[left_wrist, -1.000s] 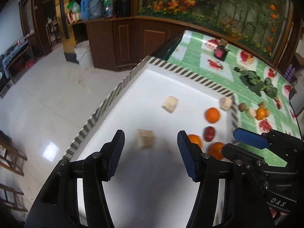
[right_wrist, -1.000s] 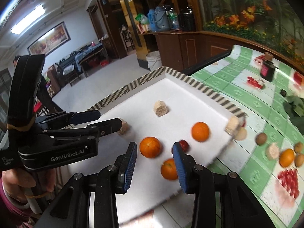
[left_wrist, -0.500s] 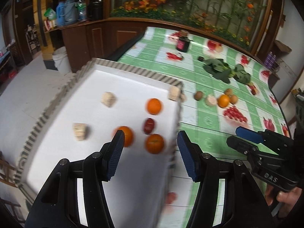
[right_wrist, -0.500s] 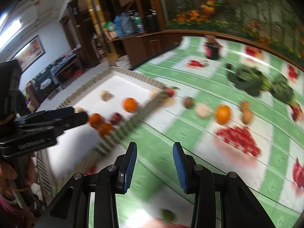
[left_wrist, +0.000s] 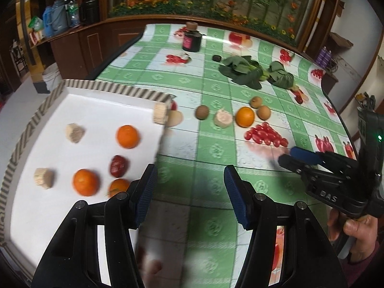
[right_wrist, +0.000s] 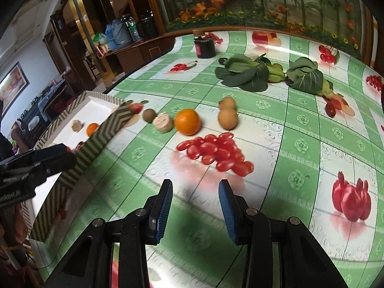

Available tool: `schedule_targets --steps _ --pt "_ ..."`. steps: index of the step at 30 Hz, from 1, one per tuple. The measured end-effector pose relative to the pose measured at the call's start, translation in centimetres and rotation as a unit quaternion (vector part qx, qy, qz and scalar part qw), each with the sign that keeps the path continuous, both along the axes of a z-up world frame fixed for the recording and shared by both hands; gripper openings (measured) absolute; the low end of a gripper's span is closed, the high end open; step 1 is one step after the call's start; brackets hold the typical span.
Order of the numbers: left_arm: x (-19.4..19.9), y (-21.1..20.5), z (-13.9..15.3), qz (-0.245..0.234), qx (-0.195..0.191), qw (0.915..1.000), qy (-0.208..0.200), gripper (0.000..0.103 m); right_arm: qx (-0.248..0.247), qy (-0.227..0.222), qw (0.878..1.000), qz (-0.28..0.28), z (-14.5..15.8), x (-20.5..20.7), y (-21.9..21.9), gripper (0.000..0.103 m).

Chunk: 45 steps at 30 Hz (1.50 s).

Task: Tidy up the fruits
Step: 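Grasp a rough beige ball with the left tool while the right tool grasps an orange, then carry the beige ball and the orange over the white tray with both tools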

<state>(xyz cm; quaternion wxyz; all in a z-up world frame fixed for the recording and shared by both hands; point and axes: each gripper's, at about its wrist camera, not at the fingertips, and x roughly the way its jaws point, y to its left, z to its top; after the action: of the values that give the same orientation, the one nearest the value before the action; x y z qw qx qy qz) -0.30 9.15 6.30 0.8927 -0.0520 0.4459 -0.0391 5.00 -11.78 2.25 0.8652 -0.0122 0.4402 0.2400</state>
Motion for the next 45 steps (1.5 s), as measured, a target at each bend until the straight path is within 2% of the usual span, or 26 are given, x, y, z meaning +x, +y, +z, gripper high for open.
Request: schedule_targets --steps 9,17,18,19,21,27,35,37,39,40,45 --pt "2.3 -1.7 -1.2 -0.017 0.007 0.9997 0.018 0.058 -0.001 -0.003 1.000 0.019 -0.2 4.1 2.3 0.039" --pt "4.0 -1.8 -1.9 -0.013 0.006 0.9994 0.031 0.058 -0.005 0.002 0.999 0.038 -1.3 8.2 4.8 0.039" --pt "4.2 -1.9 -2.0 -0.013 0.004 0.9994 0.032 0.058 0.009 -0.001 0.999 0.042 -1.3 8.3 4.7 0.038" --pt "4.5 -2.0 -2.0 -0.013 0.002 0.9994 0.034 0.058 0.018 0.004 0.999 0.044 -1.3 8.4 4.6 0.033" --pt "5.3 -2.4 -2.2 -0.014 -0.002 0.9993 0.035 0.058 0.028 0.009 0.999 0.042 -1.2 8.3 4.1 0.032" --pt "7.6 -4.0 -3.0 -0.017 -0.020 0.9985 0.048 0.058 0.039 -0.021 0.999 0.029 1.1 6.8 1.8 0.032" --pt "10.7 -5.4 -4.3 0.006 -0.012 0.9988 0.047 0.057 0.045 -0.031 0.998 0.027 2.1 6.6 0.0 0.032" --pt "11.2 -5.7 -4.4 0.004 -0.013 0.9990 0.043 0.053 0.050 -0.029 0.998 0.028 1.9 6.8 -0.3 0.032" --pt "11.4 -6.0 -4.4 -0.001 -0.003 0.9993 0.038 0.033 0.048 -0.026 0.998 0.028 1.7 6.9 -0.4 0.032" --pt "11.3 -6.1 -4.5 -0.003 0.005 0.9993 0.037 0.029 0.048 -0.026 0.998 0.028 1.7 6.9 -0.5 0.032" --pt "10.6 -5.5 -4.4 -0.006 -0.007 0.9993 0.037 0.027 0.050 -0.023 0.998 0.025 1.7 6.9 -0.8 0.032"
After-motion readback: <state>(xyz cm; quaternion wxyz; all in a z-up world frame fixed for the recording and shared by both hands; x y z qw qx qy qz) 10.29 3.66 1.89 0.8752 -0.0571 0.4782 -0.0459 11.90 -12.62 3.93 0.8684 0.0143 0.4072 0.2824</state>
